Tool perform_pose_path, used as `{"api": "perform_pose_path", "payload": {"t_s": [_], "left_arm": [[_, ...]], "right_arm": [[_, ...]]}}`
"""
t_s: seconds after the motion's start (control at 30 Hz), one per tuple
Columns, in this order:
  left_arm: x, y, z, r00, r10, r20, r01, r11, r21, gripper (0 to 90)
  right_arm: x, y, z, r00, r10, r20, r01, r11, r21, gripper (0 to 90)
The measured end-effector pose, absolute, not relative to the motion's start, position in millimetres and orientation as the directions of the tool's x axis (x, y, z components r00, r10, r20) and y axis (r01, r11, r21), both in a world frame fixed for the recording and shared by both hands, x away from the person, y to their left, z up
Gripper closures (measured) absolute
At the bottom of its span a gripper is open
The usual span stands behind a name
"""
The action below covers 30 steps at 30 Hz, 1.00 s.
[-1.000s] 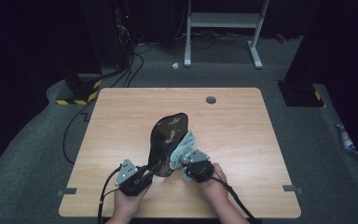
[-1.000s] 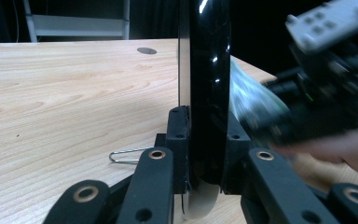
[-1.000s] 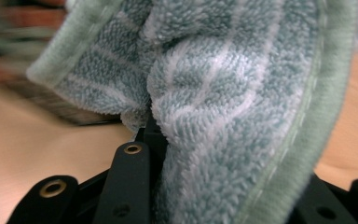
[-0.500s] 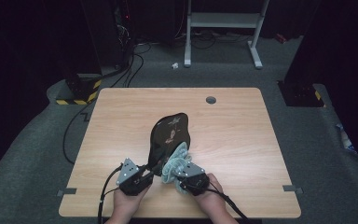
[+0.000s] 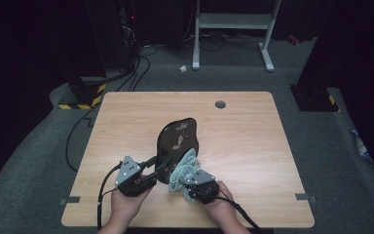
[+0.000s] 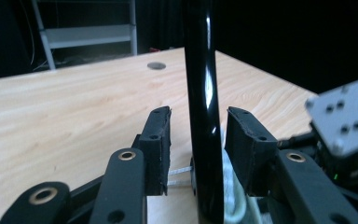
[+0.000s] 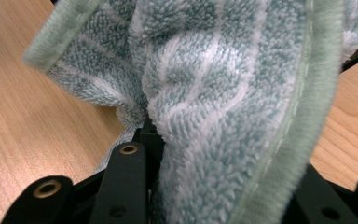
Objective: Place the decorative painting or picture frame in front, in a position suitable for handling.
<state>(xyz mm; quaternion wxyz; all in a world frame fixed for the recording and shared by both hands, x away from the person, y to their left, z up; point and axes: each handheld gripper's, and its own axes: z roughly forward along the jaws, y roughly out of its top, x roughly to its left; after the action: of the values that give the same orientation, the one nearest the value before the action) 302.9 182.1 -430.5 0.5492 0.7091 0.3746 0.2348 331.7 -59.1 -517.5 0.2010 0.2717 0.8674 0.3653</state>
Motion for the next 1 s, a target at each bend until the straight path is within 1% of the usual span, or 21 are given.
{"api": "perform_pose_path", "payload": {"t_s": [0.13,0.37,0.67,0.83,0.9,1.0], "left_arm": [[310.6,179.8,-419.9,0.620,0.779,-0.088,0.277,-0.112,0.954,59.2],[322.1,176.3,-405.0,0.618,0.784,-0.058,0.253,-0.128,0.959,59.5],[332.1,169.4,-394.7,0.619,0.783,-0.054,0.250,-0.132,0.959,60.1],[336.8,167.7,-394.0,0.614,0.787,-0.056,0.254,-0.130,0.958,62.9],[337.9,166.5,-394.5,0.613,0.788,-0.060,0.256,-0.126,0.958,67.4],[338.4,165.9,-393.9,0.611,0.789,-0.061,0.255,-0.124,0.959,69.9]], "right_arm": [[331.4,-58.9,-517.9,-0.771,0.619,-0.149,0.326,0.584,0.743,63.3],[330.2,-59.4,-518.2,-0.769,0.622,-0.144,0.329,0.580,0.745,63.2],[330.3,-59.7,-518.1,-0.769,0.624,-0.140,0.332,0.577,0.746,63.0],[330.2,-60.8,-518.4,-0.772,0.623,-0.131,0.334,0.571,0.750,62.9],[330.9,-61.2,-518.9,-0.774,0.620,-0.130,0.331,0.570,0.753,62.8],[331.4,-61.5,-518.9,-0.775,0.619,-0.126,0.333,0.570,0.752,62.8]]}}
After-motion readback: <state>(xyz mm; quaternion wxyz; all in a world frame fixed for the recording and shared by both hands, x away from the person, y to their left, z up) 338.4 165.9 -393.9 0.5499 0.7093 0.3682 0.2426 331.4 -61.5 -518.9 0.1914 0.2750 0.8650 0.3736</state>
